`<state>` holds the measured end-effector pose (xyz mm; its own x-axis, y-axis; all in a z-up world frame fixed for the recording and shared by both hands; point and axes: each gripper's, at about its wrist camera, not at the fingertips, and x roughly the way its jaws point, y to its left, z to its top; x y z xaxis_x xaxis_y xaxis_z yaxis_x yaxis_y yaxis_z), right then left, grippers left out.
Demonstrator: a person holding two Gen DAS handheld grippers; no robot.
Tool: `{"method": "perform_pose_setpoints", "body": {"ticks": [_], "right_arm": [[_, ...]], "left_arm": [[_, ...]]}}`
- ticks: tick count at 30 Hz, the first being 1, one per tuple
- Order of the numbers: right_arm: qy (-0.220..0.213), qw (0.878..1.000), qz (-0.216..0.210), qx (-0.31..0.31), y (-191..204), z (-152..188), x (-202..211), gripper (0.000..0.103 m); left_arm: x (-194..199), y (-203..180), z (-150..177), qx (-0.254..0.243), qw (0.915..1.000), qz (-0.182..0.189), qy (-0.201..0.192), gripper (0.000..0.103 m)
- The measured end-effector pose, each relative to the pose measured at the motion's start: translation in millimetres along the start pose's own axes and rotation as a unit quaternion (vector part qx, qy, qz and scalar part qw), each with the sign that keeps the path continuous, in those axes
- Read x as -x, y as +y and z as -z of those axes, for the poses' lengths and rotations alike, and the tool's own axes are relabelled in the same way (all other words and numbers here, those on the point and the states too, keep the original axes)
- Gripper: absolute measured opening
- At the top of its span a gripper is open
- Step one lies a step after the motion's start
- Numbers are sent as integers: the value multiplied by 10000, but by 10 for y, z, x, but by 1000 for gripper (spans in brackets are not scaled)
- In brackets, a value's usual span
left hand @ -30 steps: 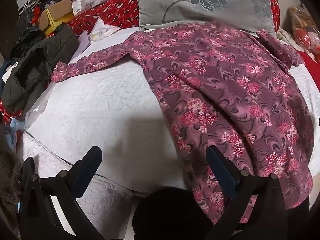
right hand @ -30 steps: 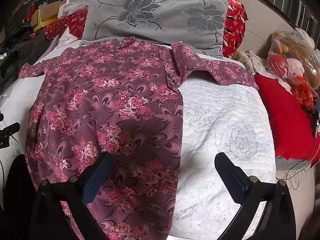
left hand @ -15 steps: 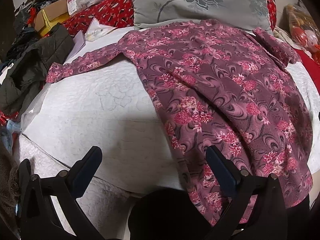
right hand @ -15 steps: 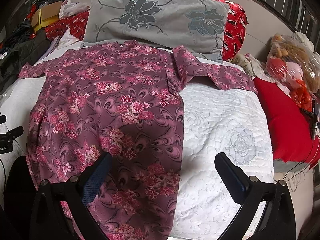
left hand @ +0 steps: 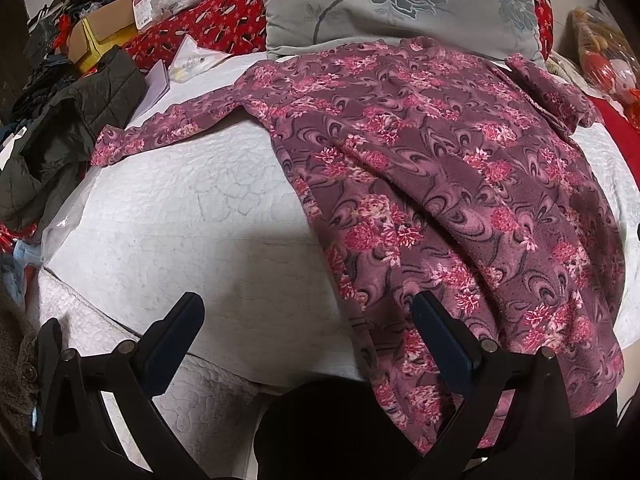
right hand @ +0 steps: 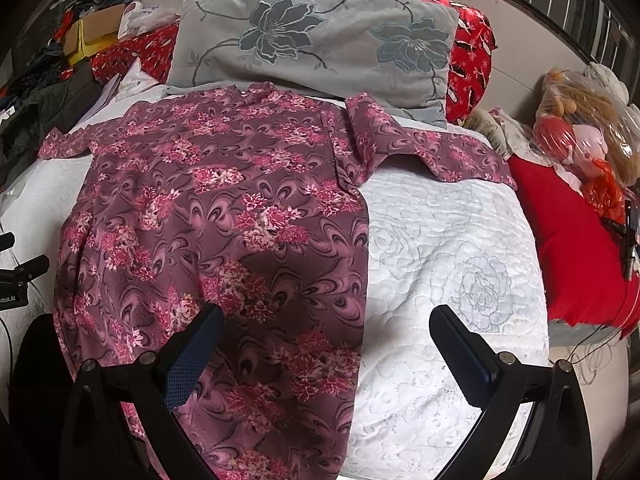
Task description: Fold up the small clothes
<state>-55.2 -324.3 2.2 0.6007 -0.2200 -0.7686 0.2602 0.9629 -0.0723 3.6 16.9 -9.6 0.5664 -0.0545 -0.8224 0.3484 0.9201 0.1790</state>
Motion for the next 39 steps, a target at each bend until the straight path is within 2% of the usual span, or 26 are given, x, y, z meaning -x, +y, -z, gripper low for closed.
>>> {"method": "perform_pose_setpoints", "body": {"ticks": [22, 39], "right_arm": [[-39, 9993, -81, -372, -357, 229, 49, 103], [23, 9991, -262, -319, -317, 258, -3, 101]], "left_arm": [[75, -82, 1, -103, 9999, 4, 92, 103], [-30, -86, 4, -62, 9997, 104, 233, 103]]}}
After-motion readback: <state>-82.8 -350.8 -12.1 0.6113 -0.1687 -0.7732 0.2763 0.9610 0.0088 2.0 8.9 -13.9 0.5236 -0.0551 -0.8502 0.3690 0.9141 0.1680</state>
